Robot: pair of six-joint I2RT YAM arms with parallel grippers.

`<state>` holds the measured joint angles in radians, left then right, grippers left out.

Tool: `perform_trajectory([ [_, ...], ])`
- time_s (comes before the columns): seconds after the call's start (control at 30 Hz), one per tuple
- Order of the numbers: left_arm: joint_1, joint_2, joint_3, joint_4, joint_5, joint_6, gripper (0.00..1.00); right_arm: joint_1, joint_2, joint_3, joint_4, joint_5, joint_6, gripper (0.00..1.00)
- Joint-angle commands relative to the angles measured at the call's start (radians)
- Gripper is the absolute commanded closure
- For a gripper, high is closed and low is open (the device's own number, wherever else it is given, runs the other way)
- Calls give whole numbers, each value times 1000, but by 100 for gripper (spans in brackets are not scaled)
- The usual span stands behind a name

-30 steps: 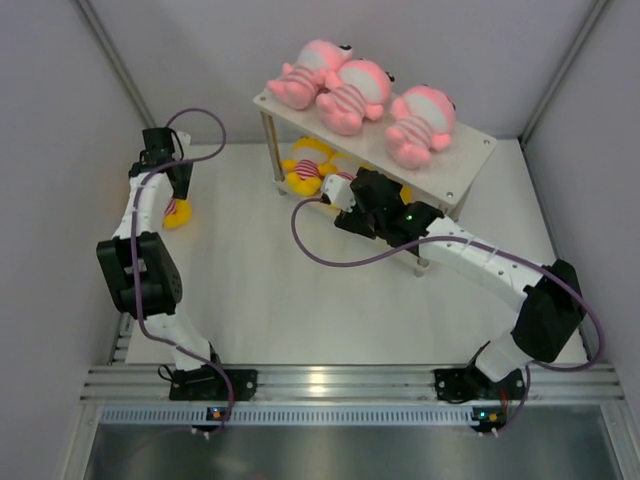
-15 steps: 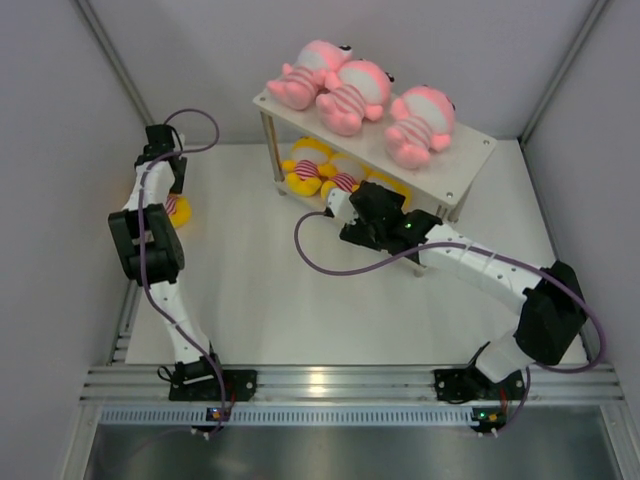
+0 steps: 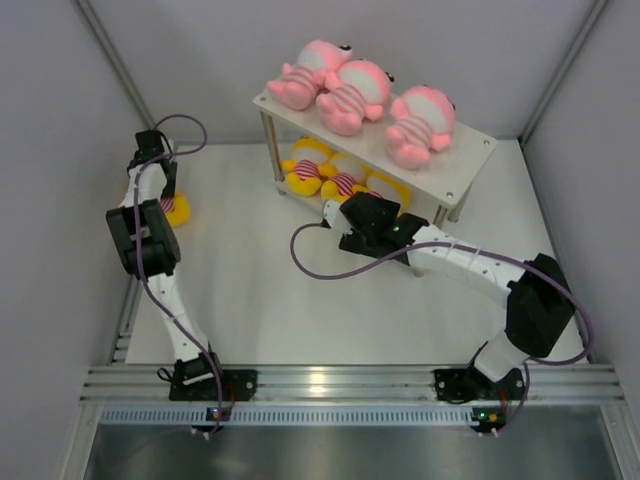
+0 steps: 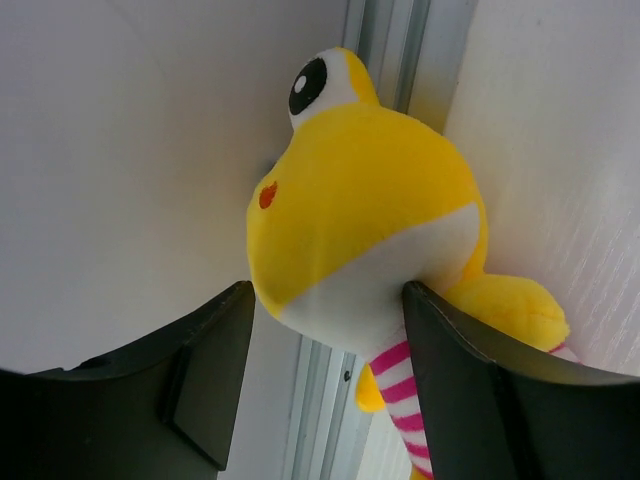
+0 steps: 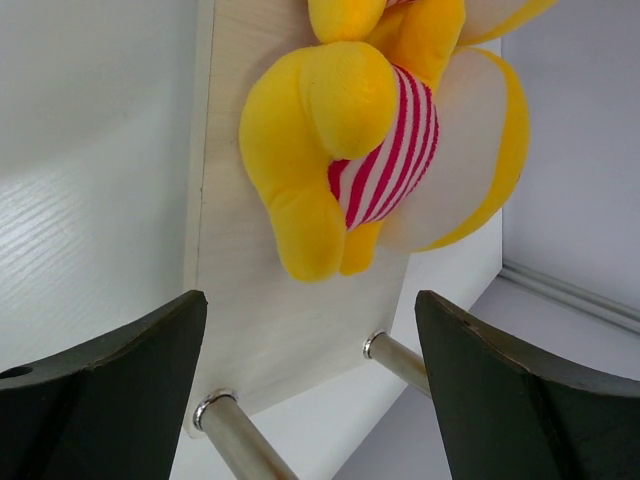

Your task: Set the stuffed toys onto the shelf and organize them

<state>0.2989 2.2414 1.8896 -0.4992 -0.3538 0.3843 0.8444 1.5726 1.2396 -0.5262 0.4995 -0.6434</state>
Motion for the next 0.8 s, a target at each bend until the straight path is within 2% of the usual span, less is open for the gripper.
perform_trajectory([
  [0.0,2,24,35,19,42,-2,33,15,3,60,-3,24,-5,15],
  [0.1,5,47,51,17,59,-2,39,13,4,66,-6,27,-10,15],
  [0.13,5,49,40,16,73,-5,46,13,4,69,-6,31,-13,15],
  [0.2,5,44,23,16,140,-16,53,13,3,70,-9,42,-18,15],
  [0.23,5,40,8,14,165,-21,61,13,1,72,-8,45,-19,15],
  [0.33,6,37,-32,1,237,-36,70,15,-6,78,-5,51,-24,15],
  [0.4,8,40,-58,-2,243,-36,83,15,-14,83,-1,54,-28,15],
  [0.47,12,41,-72,-1,242,-36,100,18,-19,84,0,63,-30,15],
  [0.63,11,-26,-138,-2,285,-44,100,36,-32,95,8,106,-29,15],
  [0.77,-27,-215,-274,-1,453,-19,100,54,-94,101,40,71,-18,15],
])
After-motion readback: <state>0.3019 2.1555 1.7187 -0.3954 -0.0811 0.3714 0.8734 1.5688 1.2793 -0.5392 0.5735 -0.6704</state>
